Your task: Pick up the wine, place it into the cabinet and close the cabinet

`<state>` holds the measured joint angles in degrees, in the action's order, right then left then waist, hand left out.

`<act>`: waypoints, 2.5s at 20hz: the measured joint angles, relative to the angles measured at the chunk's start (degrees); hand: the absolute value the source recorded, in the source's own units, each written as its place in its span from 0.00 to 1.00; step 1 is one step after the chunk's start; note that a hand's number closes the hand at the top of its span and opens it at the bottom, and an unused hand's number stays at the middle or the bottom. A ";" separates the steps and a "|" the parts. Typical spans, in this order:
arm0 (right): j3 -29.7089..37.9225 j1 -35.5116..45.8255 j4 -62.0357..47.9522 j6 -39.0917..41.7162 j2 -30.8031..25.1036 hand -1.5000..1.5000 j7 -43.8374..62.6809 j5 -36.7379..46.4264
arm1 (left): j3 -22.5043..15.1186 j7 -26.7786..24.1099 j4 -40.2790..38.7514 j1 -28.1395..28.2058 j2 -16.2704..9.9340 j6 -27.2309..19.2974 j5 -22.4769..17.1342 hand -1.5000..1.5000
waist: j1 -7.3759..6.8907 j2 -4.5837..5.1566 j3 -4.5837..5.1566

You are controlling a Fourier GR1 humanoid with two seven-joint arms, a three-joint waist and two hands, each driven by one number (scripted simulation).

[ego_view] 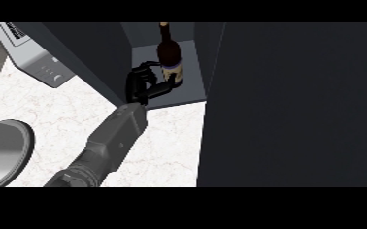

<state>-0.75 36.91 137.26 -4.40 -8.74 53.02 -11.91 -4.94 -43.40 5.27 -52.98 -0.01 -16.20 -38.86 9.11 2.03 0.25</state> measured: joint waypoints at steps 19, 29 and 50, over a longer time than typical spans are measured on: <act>0.86 -0.49 -1.15 0.91 0.62 0.00 -1.04 -2.61 | -3.65 -0.34 1.87 0.42 -0.08 -5.06 -3.80 1.00 | 1.83 0.29 0.01; 1.92 -2.88 -1.04 2.29 0.41 0.00 -2.73 -3.05 | -4.93 3.29 2.45 -5.35 -0.01 -9.11 -5.64 1.00 | 1.33 0.43 -0.10; 4.45 -4.44 -1.32 3.58 -0.65 0.00 -4.10 -3.80 | -5.22 9.81 -2.84 -13.88 -0.54 -13.61 -5.53 1.00 | -0.55 1.07 -0.17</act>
<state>3.70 32.47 135.94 -0.82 -9.39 48.92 -15.71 -10.15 -33.60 2.42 -66.86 -0.54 -29.81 -44.39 8.56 3.09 0.09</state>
